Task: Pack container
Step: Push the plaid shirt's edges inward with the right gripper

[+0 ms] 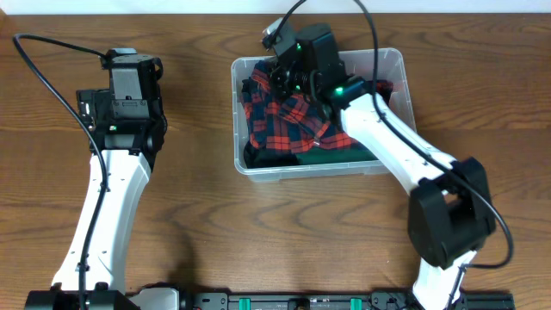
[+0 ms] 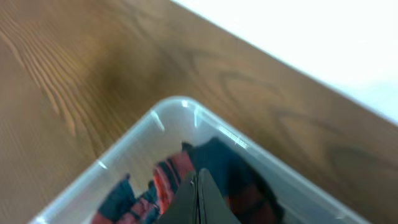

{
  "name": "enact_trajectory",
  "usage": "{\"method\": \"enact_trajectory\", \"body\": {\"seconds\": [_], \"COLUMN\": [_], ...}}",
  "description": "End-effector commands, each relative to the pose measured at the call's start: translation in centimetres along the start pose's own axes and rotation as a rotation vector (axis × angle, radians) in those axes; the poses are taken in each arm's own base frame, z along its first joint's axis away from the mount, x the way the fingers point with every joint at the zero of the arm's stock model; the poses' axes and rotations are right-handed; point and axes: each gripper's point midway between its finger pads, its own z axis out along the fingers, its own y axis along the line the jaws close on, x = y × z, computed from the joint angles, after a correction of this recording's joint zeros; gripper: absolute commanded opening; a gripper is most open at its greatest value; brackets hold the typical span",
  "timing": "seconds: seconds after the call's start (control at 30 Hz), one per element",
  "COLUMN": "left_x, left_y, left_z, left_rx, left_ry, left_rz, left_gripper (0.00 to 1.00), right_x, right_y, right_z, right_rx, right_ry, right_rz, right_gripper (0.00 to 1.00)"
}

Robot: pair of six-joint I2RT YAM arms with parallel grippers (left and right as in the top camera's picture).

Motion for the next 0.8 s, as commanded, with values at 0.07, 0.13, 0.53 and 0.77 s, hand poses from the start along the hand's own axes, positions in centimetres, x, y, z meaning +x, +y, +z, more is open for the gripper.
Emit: {"method": "enact_trajectory", "body": {"seconds": [0.07, 0.13, 0.53, 0.77], "left_x": [-0.5, -0.5, -0.5, -0.5], "left_y": [0.4, 0.4, 0.4, 0.4], "left_z": [-0.1, -0.1, -0.1, -0.1], "left_rx": [-0.011, -0.011, -0.011, -0.011], "left_ry": [-0.006, -0.006, -0.006, -0.006], "left_rz": [-0.009, -0.009, -0.009, -0.009], "left_gripper": [0.98, 0.98, 0.98, 0.98], "right_x": [5.7, 7.1, 0.2, -6.4], "right_y": [0.4, 0.3, 1.3, 1.1], "right_z": [3.7, 4.4, -0.7, -11.8], "right_rx": [-0.024, -0.026, -0.073, -0.024], "right_ry": [0.135, 0.165, 0.018, -0.107], "right_rz": [0.033, 0.04, 0.016, 0.006], "right_gripper": [0.01, 0.01, 0.01, 0.02]}}
